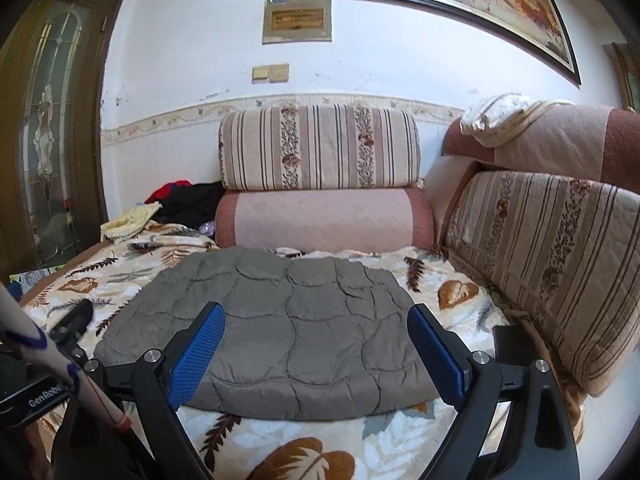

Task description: Fold large clothes

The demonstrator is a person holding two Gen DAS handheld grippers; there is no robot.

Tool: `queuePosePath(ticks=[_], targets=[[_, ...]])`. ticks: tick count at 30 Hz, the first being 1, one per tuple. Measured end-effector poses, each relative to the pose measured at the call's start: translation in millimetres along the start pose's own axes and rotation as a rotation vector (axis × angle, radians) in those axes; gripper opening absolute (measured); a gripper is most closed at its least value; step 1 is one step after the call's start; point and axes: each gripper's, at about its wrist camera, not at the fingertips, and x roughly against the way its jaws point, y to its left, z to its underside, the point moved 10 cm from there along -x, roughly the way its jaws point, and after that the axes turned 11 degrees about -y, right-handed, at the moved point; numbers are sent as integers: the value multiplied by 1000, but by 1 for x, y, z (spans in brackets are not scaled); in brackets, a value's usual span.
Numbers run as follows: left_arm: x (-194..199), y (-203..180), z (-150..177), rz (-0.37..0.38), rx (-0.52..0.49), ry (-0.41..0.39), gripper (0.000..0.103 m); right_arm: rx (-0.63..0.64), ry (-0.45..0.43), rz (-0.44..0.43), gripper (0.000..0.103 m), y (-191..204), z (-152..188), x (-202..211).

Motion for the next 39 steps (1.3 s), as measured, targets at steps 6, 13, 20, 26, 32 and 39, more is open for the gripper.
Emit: queuePosePath(ticks=[6, 13, 20, 26, 32, 39], targets=[[7, 0, -8, 131, 98, -43, 103, 11, 14, 2, 95, -1, 3, 0], [1, -2, 0, 73, 4, 3, 103, 33, 12, -5, 96, 3, 5, -1], [-1, -3, 4, 54, -14, 14, 103, 39, 22, -5, 96, 3, 9, -2], [0, -2, 4, 38, -33, 4, 103, 47, 28, -6, 96, 4, 11, -2], [0, -4, 7, 39, -40, 11, 103, 48, 30, -8, 96, 5, 12, -2], [0, -5, 8, 42, -45, 14, 103, 54, 34, -11, 96, 7, 14, -2]])
